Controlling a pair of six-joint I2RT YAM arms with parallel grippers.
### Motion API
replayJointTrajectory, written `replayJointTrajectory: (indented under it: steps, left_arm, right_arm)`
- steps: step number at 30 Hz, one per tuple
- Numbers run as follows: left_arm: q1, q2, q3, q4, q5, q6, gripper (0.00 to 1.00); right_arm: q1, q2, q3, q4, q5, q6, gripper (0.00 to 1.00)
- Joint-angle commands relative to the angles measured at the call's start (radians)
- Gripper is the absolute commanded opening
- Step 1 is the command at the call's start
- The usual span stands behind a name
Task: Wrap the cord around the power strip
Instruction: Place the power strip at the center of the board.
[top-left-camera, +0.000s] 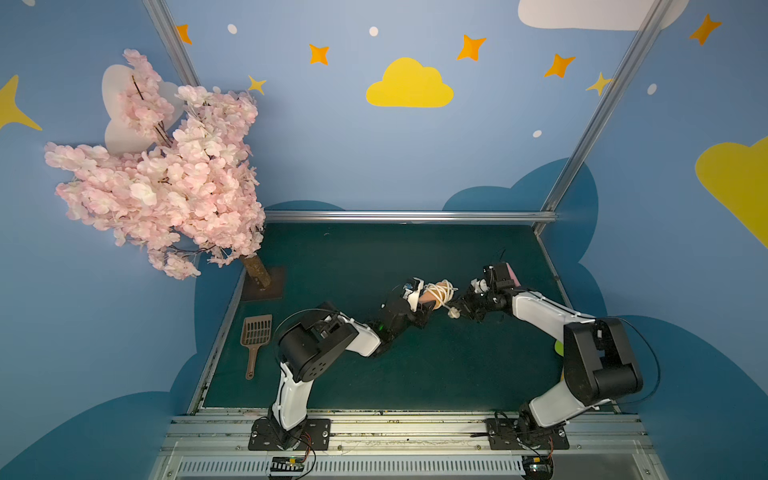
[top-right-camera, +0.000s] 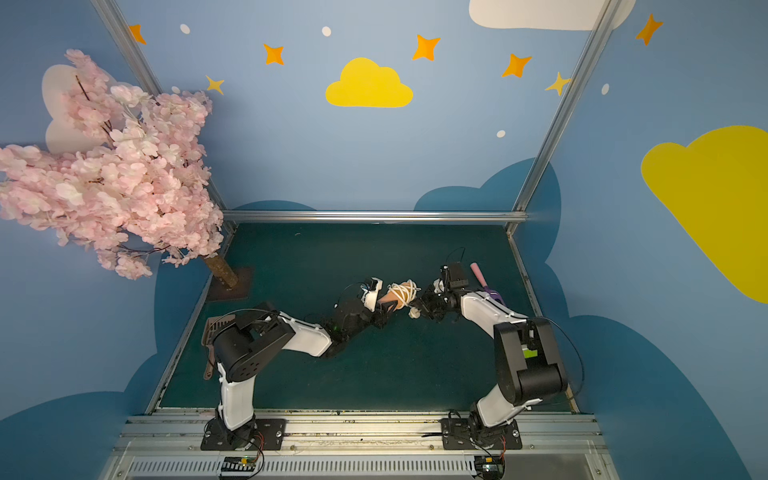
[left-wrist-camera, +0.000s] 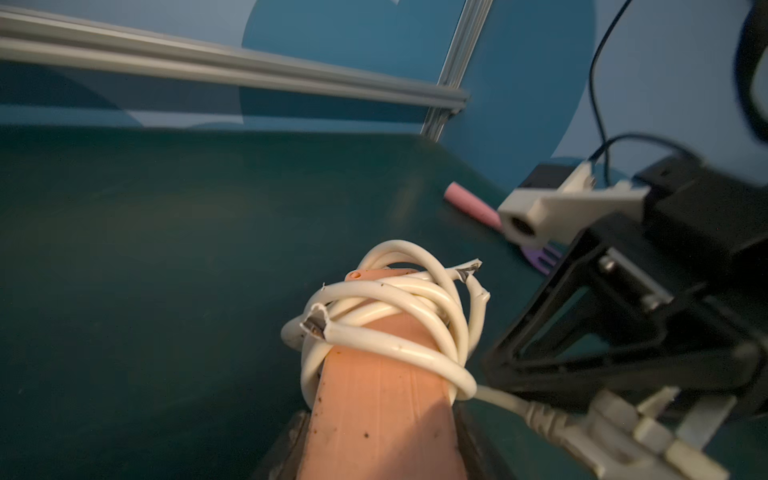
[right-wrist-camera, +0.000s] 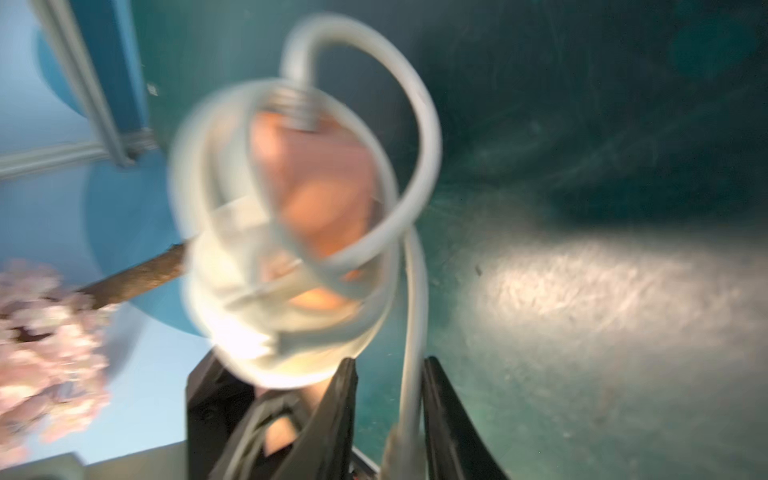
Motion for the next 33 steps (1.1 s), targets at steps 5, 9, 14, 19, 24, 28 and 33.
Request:
replayJointTrajectory:
  steps: [5, 9, 14, 19, 24, 28, 33]
  left_arm:
    - [-0.026, 0.027, 0.024, -0.127, -0.099, 0.042, 0.02]
    - [-0.048, 0.043, 0.036, -0.219, -0.104, 0.019, 0.04]
    - [-0.082, 0.047, 0.025, -0.254, -0.085, -0.016, 0.10]
    - [-0.089, 0.043, 0.012, -0.238, -0.080, -0.048, 0.18]
    - [-0.087, -0.069, 0.002, -0.322, -0.006, -0.030, 0.48]
    - [-0.086, -0.248, -0.015, -0.509, 0.138, -0.027, 0.70]
    - [-0.064, -0.454, -0.084, -0.665, 0.198, -0.064, 0.78]
  right_arm:
    - [-0.007, 0.051, 0.127, -0.166, 0.035, -0.186, 0.43]
    - [-0.003, -0.012, 0.220, -0.359, 0.198, -0.307, 0.71]
    - [0.063, 0.066, 0.359, -0.496, 0.284, -0.383, 0.84]
    - [0.154, 0.204, 0.396, -0.438, 0.392, -0.301, 0.80]
    - [0.194, 0.294, 0.412, -0.442, 0.462, -0.320, 0.63]
    - [0.192, 0.267, 0.353, -0.381, 0.502, -0.366, 0.56]
    - [0.201, 0.194, 0.318, -0.326, 0.517, -0.450, 0.68]
